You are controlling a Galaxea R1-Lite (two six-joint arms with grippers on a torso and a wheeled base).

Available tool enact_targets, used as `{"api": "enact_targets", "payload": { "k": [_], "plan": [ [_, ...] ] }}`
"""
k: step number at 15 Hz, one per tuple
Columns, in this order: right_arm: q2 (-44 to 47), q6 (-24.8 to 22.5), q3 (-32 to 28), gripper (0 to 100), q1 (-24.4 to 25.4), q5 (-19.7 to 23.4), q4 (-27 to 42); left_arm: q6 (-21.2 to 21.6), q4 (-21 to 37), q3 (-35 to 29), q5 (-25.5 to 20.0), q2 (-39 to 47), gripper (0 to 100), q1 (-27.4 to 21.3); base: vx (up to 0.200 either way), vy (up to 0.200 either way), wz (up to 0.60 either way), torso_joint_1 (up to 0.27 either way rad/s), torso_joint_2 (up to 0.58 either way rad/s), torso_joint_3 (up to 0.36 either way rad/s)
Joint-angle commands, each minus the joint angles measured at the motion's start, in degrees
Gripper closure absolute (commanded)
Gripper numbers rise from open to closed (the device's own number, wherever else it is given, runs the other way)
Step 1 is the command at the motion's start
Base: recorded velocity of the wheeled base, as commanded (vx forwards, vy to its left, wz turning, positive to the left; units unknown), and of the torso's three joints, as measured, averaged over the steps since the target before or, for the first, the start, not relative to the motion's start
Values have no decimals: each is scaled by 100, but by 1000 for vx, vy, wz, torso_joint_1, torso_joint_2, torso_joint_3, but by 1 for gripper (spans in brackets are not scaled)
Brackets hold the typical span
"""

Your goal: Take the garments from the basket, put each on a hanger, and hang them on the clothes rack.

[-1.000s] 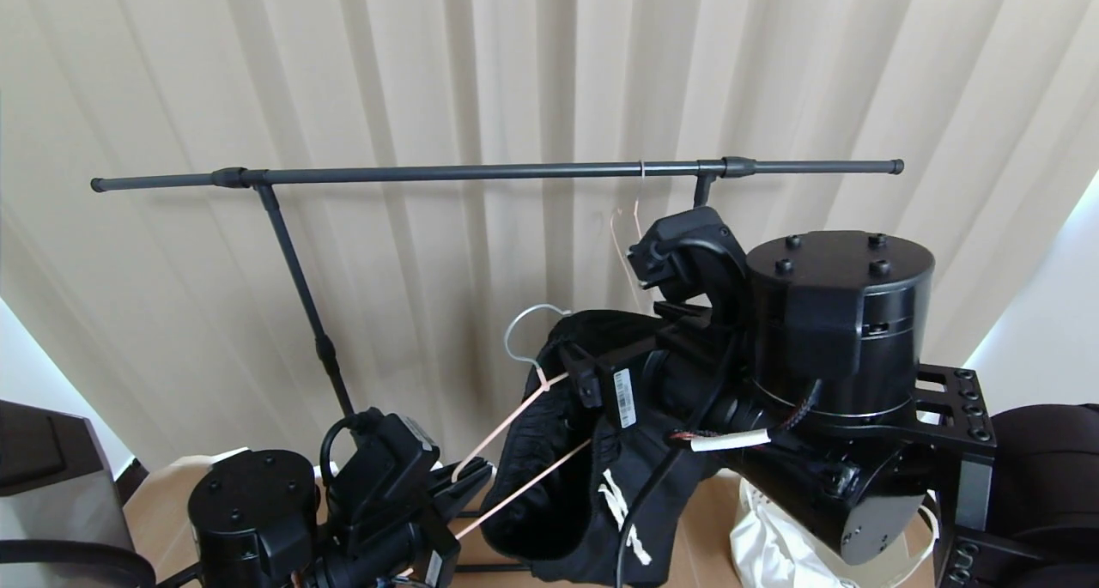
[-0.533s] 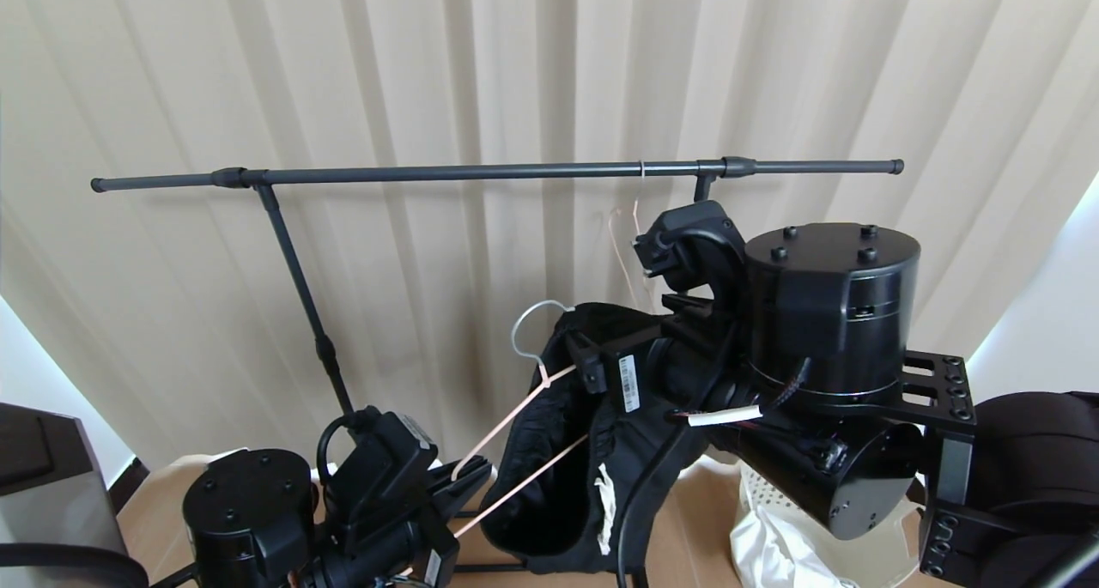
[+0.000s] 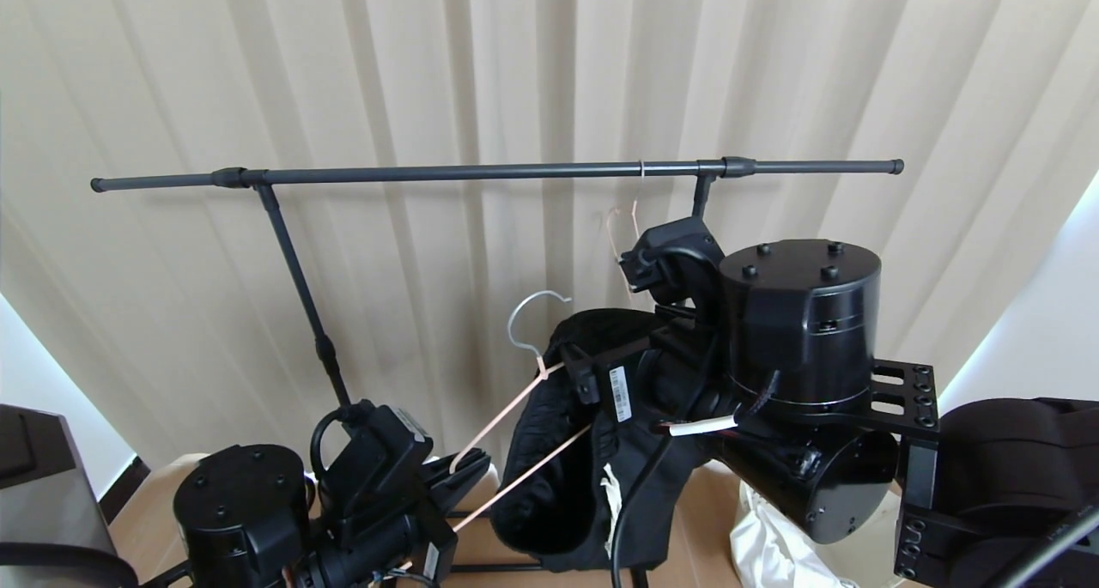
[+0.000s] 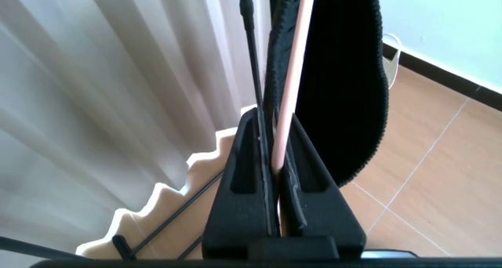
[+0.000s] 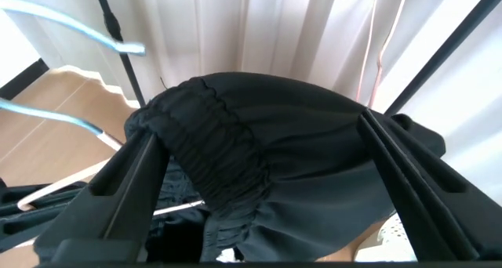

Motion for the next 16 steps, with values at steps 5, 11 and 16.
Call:
{"api": "enact_targets", "payload": {
  "k": [5,11,16],
  "plan": [
    [-4,0,17,0,17,-9,-1,-1,-8,-85,3,-6,100,181,0,0,0,0,0,0],
    [-39,0,35,0,26,-9,-1,-10,-8,-102,3,3,100,260,0,0,0,0,0,0],
    [-171,-18,79,0,17,35,43,-98,-8,-111,-23,-15,100,313,0,0,0,0,0,0]
  ]
}}
